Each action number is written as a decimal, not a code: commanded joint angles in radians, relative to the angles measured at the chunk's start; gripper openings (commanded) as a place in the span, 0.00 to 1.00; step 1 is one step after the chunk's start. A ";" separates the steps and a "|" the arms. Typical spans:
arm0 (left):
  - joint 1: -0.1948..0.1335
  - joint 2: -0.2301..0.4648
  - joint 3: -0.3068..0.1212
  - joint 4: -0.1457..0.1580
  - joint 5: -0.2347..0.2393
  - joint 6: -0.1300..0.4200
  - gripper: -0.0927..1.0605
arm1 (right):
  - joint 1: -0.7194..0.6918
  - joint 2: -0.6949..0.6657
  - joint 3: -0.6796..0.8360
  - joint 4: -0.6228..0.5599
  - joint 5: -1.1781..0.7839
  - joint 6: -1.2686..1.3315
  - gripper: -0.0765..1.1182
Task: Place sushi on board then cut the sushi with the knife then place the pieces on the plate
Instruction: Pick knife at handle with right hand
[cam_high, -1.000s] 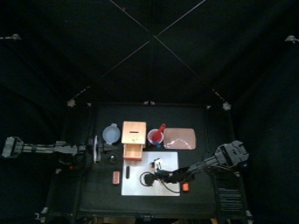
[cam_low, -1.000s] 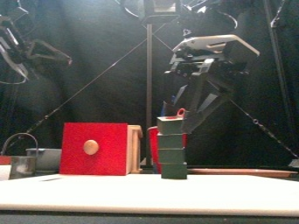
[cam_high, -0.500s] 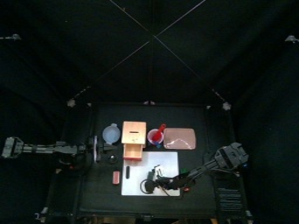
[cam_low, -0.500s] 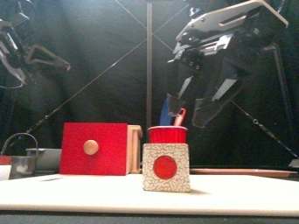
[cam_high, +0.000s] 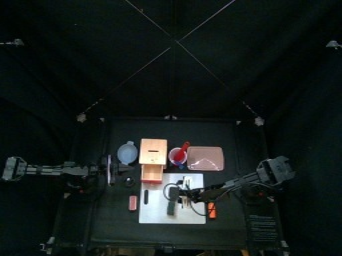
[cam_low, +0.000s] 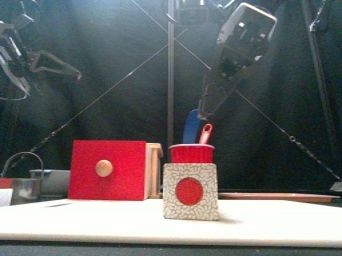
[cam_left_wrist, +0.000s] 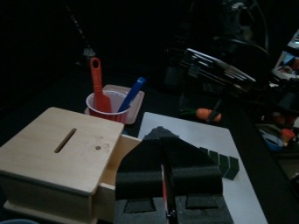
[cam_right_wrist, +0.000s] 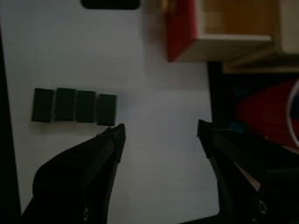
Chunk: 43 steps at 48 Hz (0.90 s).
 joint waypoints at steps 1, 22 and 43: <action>0.003 0.005 -0.038 0.014 -0.009 0.003 0.13 | -0.080 -0.103 0.031 0.014 -0.015 0.015 0.87; 0.031 0.005 -0.037 0.014 -0.009 0.003 0.13 | -0.425 -0.213 0.055 0.110 0.032 -0.224 0.87; 0.067 0.006 -0.023 0.015 -0.009 0.003 0.13 | -0.695 -0.086 -0.052 0.627 0.006 -0.738 0.87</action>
